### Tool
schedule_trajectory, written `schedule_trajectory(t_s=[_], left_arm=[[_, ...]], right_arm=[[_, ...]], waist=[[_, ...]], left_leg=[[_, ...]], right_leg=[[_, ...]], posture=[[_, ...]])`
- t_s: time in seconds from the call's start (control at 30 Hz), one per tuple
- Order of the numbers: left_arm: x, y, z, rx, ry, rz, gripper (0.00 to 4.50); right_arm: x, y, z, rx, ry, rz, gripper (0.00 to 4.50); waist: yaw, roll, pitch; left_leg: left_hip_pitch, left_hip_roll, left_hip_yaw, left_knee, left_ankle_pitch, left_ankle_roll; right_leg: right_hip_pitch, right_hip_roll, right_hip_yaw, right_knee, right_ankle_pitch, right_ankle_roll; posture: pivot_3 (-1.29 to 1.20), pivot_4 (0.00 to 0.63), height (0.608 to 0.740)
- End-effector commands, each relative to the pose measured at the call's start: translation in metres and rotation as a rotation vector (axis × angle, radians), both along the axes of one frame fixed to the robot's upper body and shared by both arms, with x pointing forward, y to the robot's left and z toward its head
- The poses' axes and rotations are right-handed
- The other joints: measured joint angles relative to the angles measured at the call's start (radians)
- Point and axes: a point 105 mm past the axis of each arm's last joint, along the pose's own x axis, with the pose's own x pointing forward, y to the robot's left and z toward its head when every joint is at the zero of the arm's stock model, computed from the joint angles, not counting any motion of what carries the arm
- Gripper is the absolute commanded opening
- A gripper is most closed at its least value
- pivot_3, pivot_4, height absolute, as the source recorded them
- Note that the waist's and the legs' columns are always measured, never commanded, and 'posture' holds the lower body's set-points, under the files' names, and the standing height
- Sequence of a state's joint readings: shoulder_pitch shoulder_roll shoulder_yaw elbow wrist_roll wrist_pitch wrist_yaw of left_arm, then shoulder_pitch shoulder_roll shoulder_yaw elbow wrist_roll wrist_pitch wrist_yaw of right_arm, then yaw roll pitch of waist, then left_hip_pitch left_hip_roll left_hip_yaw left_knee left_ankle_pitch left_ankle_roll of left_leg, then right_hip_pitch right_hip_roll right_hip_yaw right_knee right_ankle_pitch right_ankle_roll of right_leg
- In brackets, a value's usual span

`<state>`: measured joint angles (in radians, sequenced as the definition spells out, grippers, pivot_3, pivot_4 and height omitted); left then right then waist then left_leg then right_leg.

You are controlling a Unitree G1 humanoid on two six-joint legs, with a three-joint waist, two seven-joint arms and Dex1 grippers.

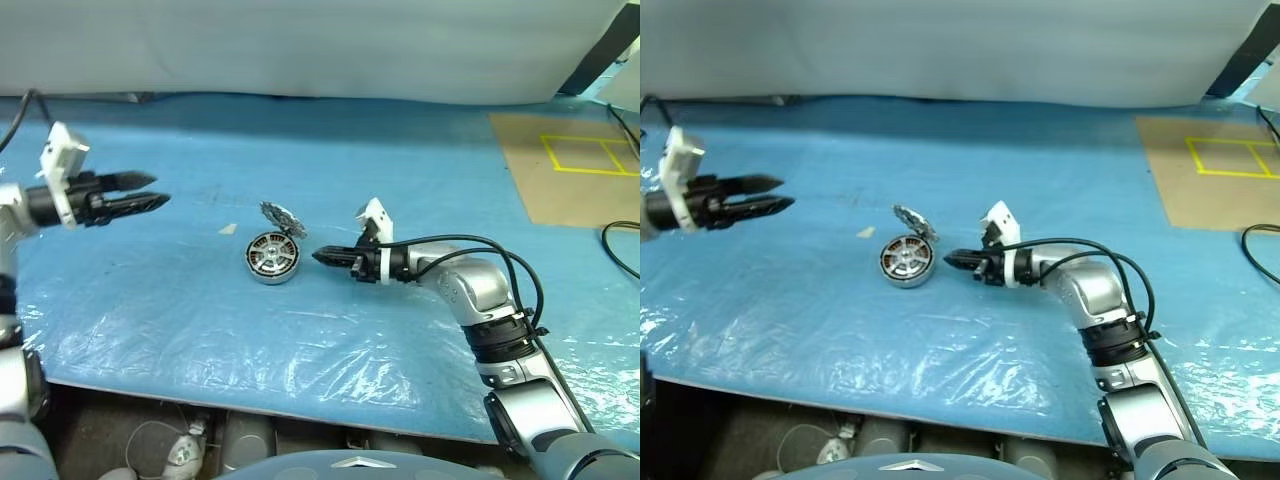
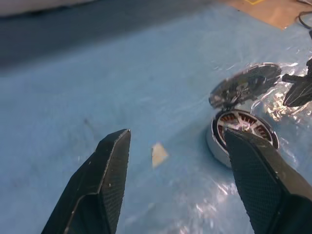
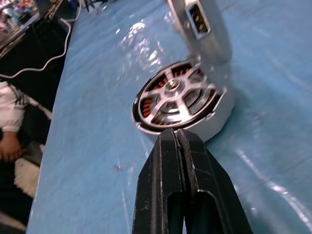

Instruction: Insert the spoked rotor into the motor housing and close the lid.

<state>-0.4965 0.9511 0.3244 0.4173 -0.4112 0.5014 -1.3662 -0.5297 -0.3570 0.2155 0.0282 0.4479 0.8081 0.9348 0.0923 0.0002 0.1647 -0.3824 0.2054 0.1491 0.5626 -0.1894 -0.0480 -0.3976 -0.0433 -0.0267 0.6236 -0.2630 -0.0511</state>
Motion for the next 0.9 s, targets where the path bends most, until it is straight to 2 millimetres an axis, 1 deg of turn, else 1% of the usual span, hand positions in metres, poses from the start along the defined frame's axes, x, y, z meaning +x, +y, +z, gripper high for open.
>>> schedule_trajectory(t_s=[0.03, 0.1, 0.13, 0.2, 0.27, 0.33, 0.4, 0.47, 0.53, 0.63, 0.67, 0.8, 0.87, 0.9], left_arm=[[-0.026, 0.000, -0.004, 0.037, -0.006, -0.009, 3.21], [-0.046, -0.006, -0.025, 0.052, 0.055, -0.030, 3.21], [-0.053, -0.010, -0.033, 0.038, 0.074, -0.030, 3.21], [-0.058, -0.020, -0.043, 0.016, 0.086, -0.023, 3.21], [-0.060, -0.032, -0.053, -0.001, 0.092, -0.024, 3.21], [-0.056, -0.049, -0.056, -0.035, 0.066, -0.028, 3.21], [-0.049, -0.069, -0.052, -0.097, 0.020, -0.029, 3.21], [-0.042, -0.090, -0.050, -0.153, -0.002, -0.034, 3.21], [-0.038, -0.103, -0.051, -0.174, -0.008, -0.039, 3.21], [-0.032, -0.114, -0.053, -0.188, -0.008, -0.047, 3.21], [-0.031, -0.116, -0.054, -0.187, -0.005, -0.050, 3.21], [-0.028, -0.120, -0.057, -0.153, -0.003, -0.062, 3.21], [-0.026, -0.120, -0.056, -0.155, -0.005, -0.068, 3.21], [-0.024, -0.120, -0.055, -0.153, -0.012, -0.068, 3.21]], right_arm=[[0.001, 0.016, 0.008, -0.008, -0.033, 0.076, 0.00], [0.007, 0.027, 0.004, -0.030, -0.042, 0.083, 0.00], [0.010, 0.034, 0.008, -0.016, -0.057, 0.091, 0.00], [0.013, 0.044, 0.017, 0.029, -0.070, 0.101, 0.00], [0.014, 0.054, 0.030, 0.076, -0.095, 0.111, 0.00], [0.016, 0.065, 0.045, 0.121, -0.122, 0.113, 0.00], [0.017, 0.075, 0.050, 0.130, -0.143, 0.112, 0.00], [0.024, 0.083, 0.048, 0.140, -0.146, 0.068, 0.00], [0.031, 0.087, 0.042, 0.127, -0.150, 0.029, 0.00], [0.034, 0.091, 0.025, 0.060, -0.176, 0.017, 0.00], [0.035, 0.091, 0.019, 0.044, -0.167, 0.007, 0.00], [0.038, 0.082, -0.026, -0.116, -0.176, -0.008, 0.00], [0.036, 0.077, -0.040, -0.170, -0.185, 0.006, 0.00], [0.034, 0.076, -0.041, -0.176, -0.185, 0.014, 0.00]], waist=[[0.002, 0.000, 0.000], [-0.003, -0.001, 0.000], [-0.003, -0.001, 0.000], [0.001, -0.001, 0.000], [0.004, -0.001, 0.000], [0.003, -0.001, 0.000], [0.003, -0.001, 0.000], [0.001, -0.002, 0.000], [-0.004, -0.002, -0.001], [-0.020, -0.002, -0.001], [-0.023, -0.002, -0.001], [-0.031, -0.002, -0.001], [-0.040, -0.002, -0.001], [-0.042, -0.002, -0.001]], left_leg=[[-0.001, 0.000, 0.000, 0.000, 0.000, 0.000], [0.000, 0.001, 0.000, 0.001, 0.000, 0.000], [0.001, 0.001, 0.000, 0.001, 0.000, 0.000], [0.001, 0.001, 0.000, 0.001, 0.000, 0.000], [0.001, 0.001, 0.000, 0.001, 0.000, 0.001], [0.001, 0.001, 0.000, 0.002, 0.001, 0.002], [0.001, 0.001, 0.000, 0.003, 0.001, 0.002], [0.002, 0.001, 0.000, 0.004, 0.001, 0.002], [0.002, 0.001, 0.000, 0.004, 0.001, 0.002], [0.002, 0.000, 0.000, 0.004, 0.001, 0.002], [0.002, -0.001, 0.000, 0.004, 0.001, 0.002], [0.002, -0.001, 0.000, 0.004, 0.001, 0.002], [0.003, -0.001, 0.000, 0.004, 0.001, 0.002], [0.005, -0.001, 0.000, 0.004, 0.001, 0.002]], right_leg=[[0.000, 0.000, -0.001, 0.000, 0.000, 0.000], [0.000, -0.001, -0.001, 0.001, 0.000, 0.000], [0.000, -0.001, -0.001, 0.001, 0.000, 0.000], [0.001, -0.001, 0.000, 0.001, 0.000, -0.001], [0.001, -0.001, -0.001, 0.002, 0.000, -0.001], [0.001, -0.001, -0.001, 0.002, 0.000, -0.001], [0.002, -0.002, 0.000, 0.002, 0.000, -0.001], [0.003, -0.002, 0.000, 0.003, 0.000, -0.001], [0.003, -0.002, 0.000, 0.003, 0.000, -0.001], [0.003, -0.002, 0.000, 0.004, 0.000, 0.000], [0.003, -0.001, 0.000, 0.004, 0.000, 0.000], [0.003, 0.000, 0.000, 0.004, 0.000, 0.000], [0.004, 0.000, 0.000, 0.004, 0.000, 0.000], [0.006, 0.000, 0.000, 0.004, 0.000, 0.000]], posture=[[0.00, 0.150, 0.740], [0.00, 0.150, 0.740], [0.00, 0.150, 0.740], [0.00, 0.150, 0.740], [0.00, 0.150, 0.740], [0.00, 0.150, 0.740], [0.00, 0.150, 0.740], [0.00, 0.150, 0.740], [0.00, 0.150, 0.740], [0.00, 0.150, 0.740], [0.00, 0.150, 0.740], [0.00, 0.150, 0.740], [0.00, 0.150, 0.740], [0.00, 0.150, 0.740]])
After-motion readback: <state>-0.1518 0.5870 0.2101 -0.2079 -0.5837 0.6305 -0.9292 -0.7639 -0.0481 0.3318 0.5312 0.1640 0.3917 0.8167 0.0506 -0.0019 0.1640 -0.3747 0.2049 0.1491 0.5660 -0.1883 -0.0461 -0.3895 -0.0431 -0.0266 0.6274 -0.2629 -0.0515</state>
